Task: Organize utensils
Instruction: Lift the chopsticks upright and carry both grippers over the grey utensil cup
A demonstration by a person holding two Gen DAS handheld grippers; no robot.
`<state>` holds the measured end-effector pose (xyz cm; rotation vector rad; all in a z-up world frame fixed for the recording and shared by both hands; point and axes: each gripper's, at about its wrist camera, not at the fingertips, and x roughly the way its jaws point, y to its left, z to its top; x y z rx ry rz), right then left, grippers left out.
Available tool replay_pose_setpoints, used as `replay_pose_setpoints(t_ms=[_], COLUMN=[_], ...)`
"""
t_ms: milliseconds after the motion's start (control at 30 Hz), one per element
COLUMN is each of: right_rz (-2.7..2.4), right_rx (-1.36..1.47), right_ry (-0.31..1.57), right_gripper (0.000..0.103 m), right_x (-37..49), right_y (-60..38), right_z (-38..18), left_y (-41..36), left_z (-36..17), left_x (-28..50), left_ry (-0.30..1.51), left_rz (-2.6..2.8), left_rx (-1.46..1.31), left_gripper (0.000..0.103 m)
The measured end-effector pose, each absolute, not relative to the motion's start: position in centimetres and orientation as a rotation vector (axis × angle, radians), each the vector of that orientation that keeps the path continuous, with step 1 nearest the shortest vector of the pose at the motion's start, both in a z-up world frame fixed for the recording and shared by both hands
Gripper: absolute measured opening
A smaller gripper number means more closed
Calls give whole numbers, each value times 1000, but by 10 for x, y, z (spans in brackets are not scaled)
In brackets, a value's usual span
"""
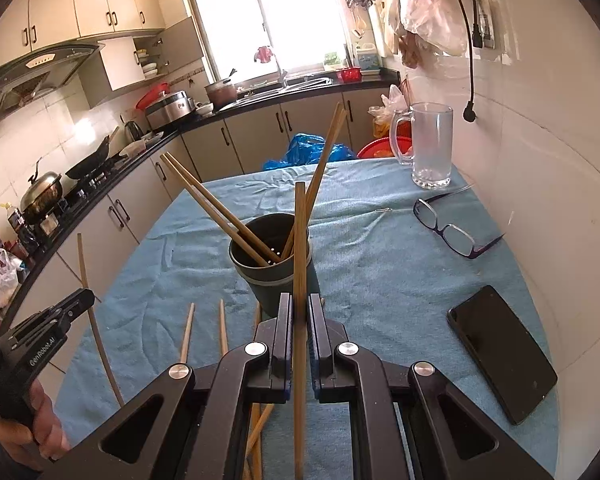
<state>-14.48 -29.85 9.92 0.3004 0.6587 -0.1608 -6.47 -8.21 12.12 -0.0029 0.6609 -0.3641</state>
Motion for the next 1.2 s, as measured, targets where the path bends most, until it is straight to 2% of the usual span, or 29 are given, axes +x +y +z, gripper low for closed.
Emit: replay_pose_setpoints(t_ms=[233, 767, 1200], right_rz=[-155, -147, -138], right_rx=[307, 346, 365], right_ry=[647, 609, 523], right_gripper=[7, 7, 7], right_x=[-150, -155, -157], right_y=[-299, -310, -322], right_z=[102, 112, 146], left_y=[-64, -74, -91], left_z=[131, 146, 186], left_x=[-59, -58, -50], left_ry=[672, 652, 602], left_rz=[-405, -419, -484], left_rx=[-95, -77, -87], left_gripper=[6, 6, 6])
